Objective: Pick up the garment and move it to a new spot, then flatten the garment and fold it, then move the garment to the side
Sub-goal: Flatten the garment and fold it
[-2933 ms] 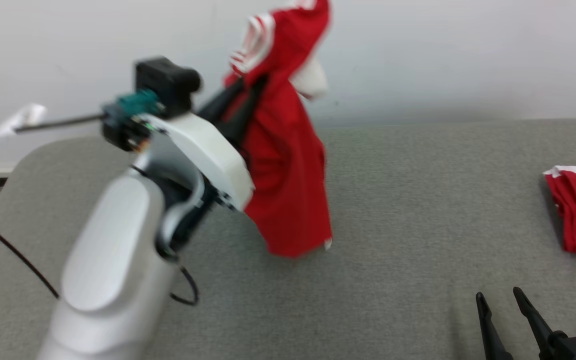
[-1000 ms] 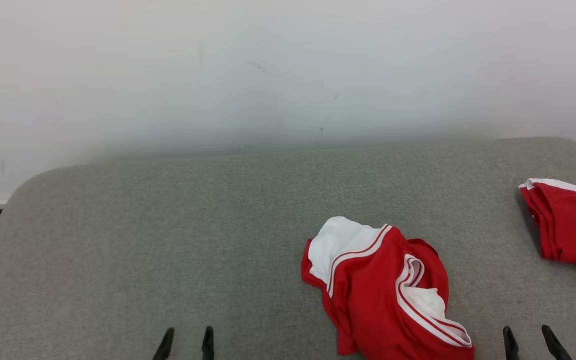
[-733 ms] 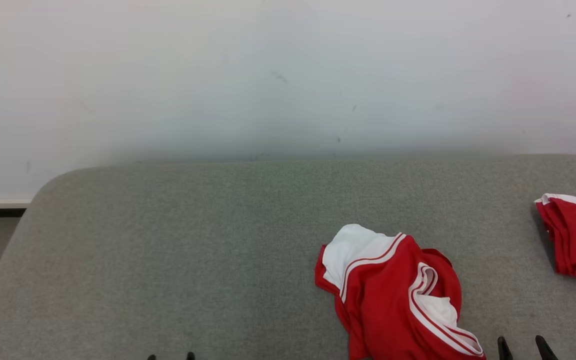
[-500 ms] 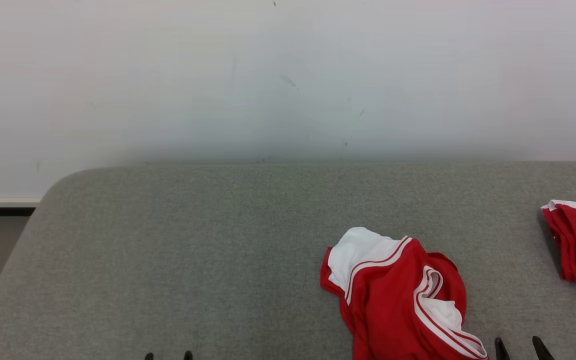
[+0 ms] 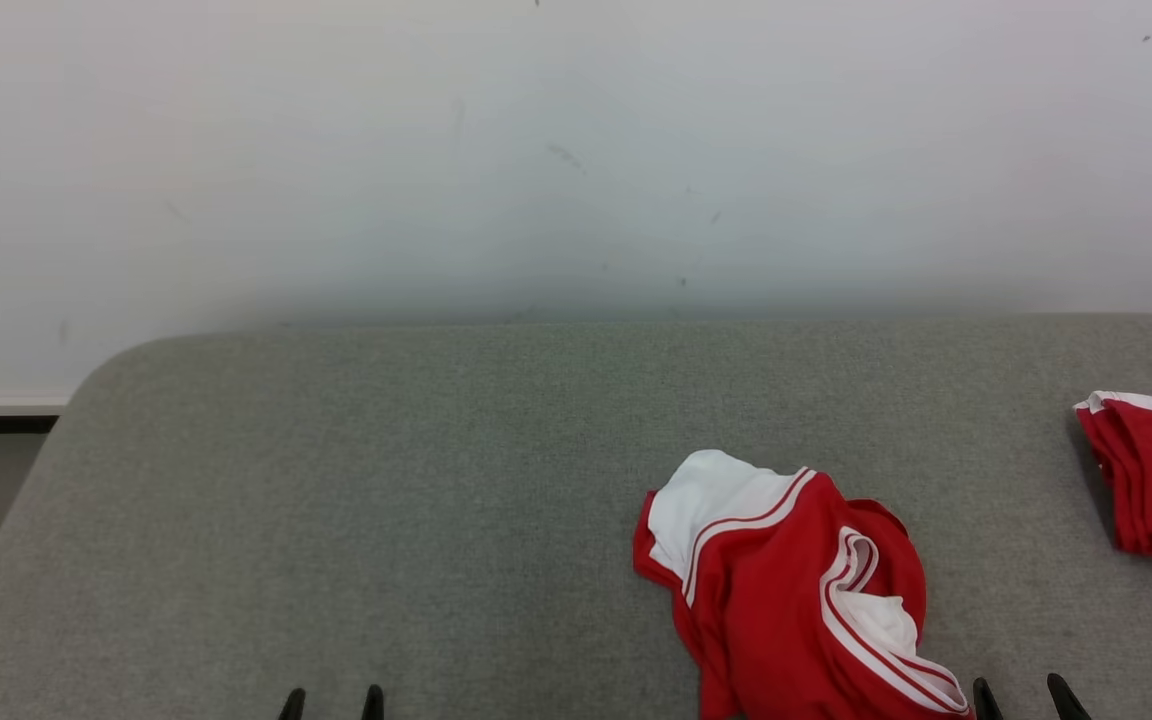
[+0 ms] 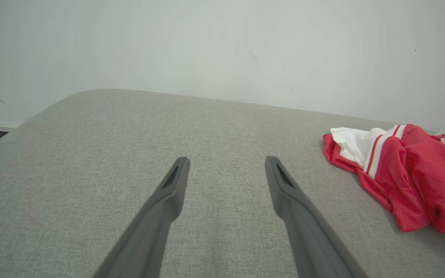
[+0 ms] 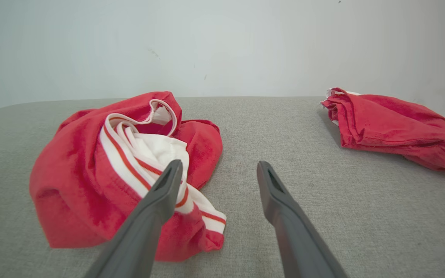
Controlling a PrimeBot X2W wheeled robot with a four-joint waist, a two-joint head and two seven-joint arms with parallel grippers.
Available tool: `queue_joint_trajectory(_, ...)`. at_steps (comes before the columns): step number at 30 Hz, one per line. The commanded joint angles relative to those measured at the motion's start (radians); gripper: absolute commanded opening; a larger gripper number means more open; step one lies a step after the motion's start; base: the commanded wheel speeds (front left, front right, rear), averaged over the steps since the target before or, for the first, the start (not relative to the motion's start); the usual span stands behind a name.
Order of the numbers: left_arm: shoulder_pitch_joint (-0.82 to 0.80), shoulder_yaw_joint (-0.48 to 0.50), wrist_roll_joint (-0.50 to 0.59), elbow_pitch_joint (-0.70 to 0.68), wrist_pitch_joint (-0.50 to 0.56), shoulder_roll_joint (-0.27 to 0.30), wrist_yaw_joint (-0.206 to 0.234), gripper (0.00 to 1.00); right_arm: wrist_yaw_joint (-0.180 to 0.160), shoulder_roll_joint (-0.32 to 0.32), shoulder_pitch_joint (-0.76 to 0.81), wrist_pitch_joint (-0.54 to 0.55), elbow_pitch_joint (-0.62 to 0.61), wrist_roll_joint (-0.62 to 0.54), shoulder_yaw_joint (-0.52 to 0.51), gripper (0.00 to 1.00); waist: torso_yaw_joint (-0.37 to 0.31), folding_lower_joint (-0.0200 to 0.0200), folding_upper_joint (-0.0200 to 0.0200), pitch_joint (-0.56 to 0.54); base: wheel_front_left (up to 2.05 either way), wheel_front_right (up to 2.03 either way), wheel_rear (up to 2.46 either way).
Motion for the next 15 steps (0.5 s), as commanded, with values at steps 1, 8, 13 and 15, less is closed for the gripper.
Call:
queue_joint_trajectory(1, -0.011, 0.003, 0.006, 0.001, 0.000, 0.002, -0.003, 1.00, -0.003, -0.006, -0.007, 0.000, 0.002, 0.000, 0.000, 1.00, -0.001, 0.0000, -0.0001, 0.000, 0.00, 0.00, 0.00)
queue_joint_trajectory(8, -0.023, 0.006, -0.001, 0.013, 0.000, 0.002, -0.009, 1.00, -0.003, -0.003, -0.008, 0.000, 0.004, 0.002, 0.003, 1.00, -0.004, 0.0000, -0.0001, -0.004, 0.00, 0.00, 0.00)
queue_joint_trajectory(13, -0.029, 0.007, 0.003, 0.017, 0.000, 0.002, -0.014, 1.00, -0.003, -0.004, -0.012, 0.000, 0.005, 0.002, 0.007, 1.00, -0.008, 0.0000, -0.0001, -0.002, 0.00, 0.00, 0.00)
queue_joint_trajectory(15, -0.029, 0.010, 0.002, 0.019, 0.000, 0.002, -0.017, 1.00, -0.003, -0.004, -0.014, 0.000, 0.005, 0.002, 0.008, 1.00, -0.011, 0.0000, -0.0001, -0.002, 0.00, 0.00, 0.00)
